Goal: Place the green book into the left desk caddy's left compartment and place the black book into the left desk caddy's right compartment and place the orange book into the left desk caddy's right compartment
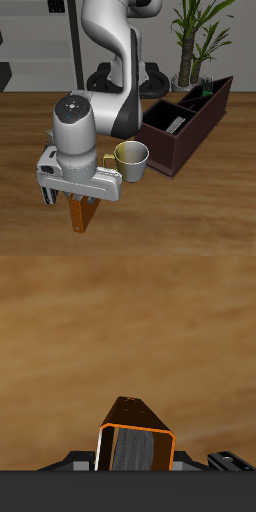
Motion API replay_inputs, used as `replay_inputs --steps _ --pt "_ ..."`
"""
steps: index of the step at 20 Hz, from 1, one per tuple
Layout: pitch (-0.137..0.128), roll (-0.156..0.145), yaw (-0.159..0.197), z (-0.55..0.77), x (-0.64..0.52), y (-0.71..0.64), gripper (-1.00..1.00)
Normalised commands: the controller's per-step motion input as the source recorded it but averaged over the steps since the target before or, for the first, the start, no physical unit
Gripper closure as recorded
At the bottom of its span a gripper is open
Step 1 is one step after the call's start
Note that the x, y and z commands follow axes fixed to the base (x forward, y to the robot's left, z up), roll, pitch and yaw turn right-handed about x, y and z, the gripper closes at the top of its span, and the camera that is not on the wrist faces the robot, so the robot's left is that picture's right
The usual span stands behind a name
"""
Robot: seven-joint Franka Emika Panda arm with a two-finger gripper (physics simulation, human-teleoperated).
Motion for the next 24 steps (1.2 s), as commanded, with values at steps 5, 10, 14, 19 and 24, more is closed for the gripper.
replay_inputs --steps 5,10,14,19,24 --pt "-0.056 -0.030 -0.076 0.25 -0.21 -0.07 1.00" --pt "-0.062 0.008 -0.007 0.45 -0.24 0.09 1.00" --pt "-0.056 -0.012 0.032 0.59 -0.29 0.20 1.00" --pt "-0.096 -0.005 0.017 0.56 -0.33 0.25 1.00" --pt "-0.048 -0.017 -0.010 0.49 -0.27 0.14 1.00"
